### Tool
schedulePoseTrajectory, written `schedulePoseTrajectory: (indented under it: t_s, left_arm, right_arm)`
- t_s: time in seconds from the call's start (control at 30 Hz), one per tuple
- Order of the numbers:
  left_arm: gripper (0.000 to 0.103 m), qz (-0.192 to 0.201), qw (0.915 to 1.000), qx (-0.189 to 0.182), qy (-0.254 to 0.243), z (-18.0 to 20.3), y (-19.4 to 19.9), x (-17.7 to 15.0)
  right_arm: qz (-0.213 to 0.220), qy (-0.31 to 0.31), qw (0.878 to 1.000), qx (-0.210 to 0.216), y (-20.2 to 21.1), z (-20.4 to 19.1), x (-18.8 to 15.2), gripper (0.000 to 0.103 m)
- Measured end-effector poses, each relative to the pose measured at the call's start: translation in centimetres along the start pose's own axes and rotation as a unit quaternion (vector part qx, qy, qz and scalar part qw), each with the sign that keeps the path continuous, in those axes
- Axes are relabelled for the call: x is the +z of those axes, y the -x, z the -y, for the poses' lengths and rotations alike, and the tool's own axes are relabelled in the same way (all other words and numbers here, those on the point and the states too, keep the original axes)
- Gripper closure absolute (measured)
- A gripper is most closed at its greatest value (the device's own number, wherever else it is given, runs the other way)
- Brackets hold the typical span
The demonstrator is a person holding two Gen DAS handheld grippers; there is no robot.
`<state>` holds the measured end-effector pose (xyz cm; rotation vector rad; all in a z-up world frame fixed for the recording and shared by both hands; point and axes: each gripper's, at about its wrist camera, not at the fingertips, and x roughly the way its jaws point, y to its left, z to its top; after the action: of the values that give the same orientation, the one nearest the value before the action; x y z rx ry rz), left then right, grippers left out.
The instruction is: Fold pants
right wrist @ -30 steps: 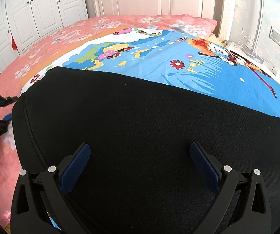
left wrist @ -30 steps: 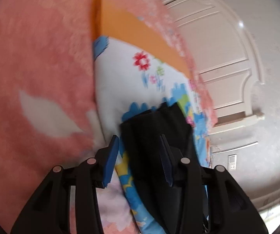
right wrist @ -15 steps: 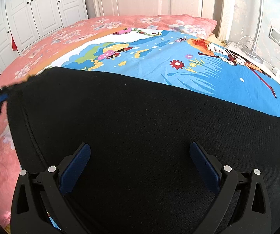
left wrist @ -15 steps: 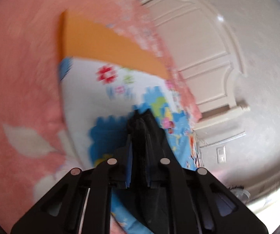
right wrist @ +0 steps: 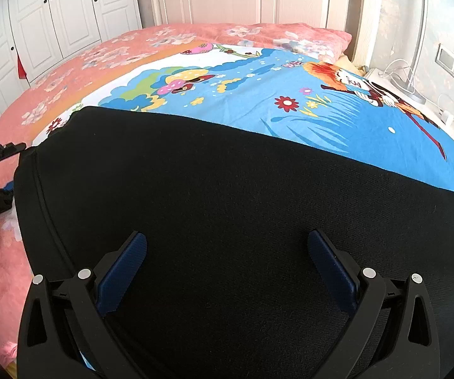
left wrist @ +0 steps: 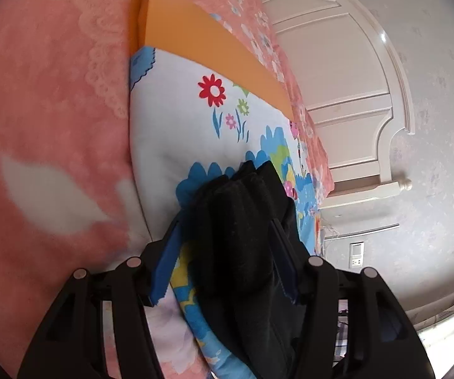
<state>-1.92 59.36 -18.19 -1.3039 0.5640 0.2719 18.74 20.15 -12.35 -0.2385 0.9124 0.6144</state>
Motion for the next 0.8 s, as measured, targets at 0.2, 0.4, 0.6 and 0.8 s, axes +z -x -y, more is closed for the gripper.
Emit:
schedulePoseTrajectory:
  t_s: [0.2, 0.4, 0.6, 0.8]
  left_arm:
    - [0.061, -0.031, 0.9993, -0.018, -0.009, 0.3, -2.4, 0.5]
    - [0.08, -0.035, 0.9992, -0.013, -0.012, 0.3, -3.1, 0.4]
    - [0.09, -0.021, 0.9992, 0.01, -0.032, 1.5, -2.2, 0.0]
    - [0.091, 0.036, 0.977, 0.108, -0.18, 9.1, 0.0, -2.8]
  right_arm:
    - [0.045, 0.004, 0.999, 0.022, 1.6, -0.4, 2.3, 0.005]
    - [-0.05, -0.011, 0.995, -0.087, -3.1, 2.9, 6.3, 0.005]
    - [-0.043, -0.025, 0.997, -0.061, -4.0, 4.5, 6.2, 0.005]
    - [-0.028, -0.154, 0.982, 0.105, 1.2, 8.3, 4.4, 0.005]
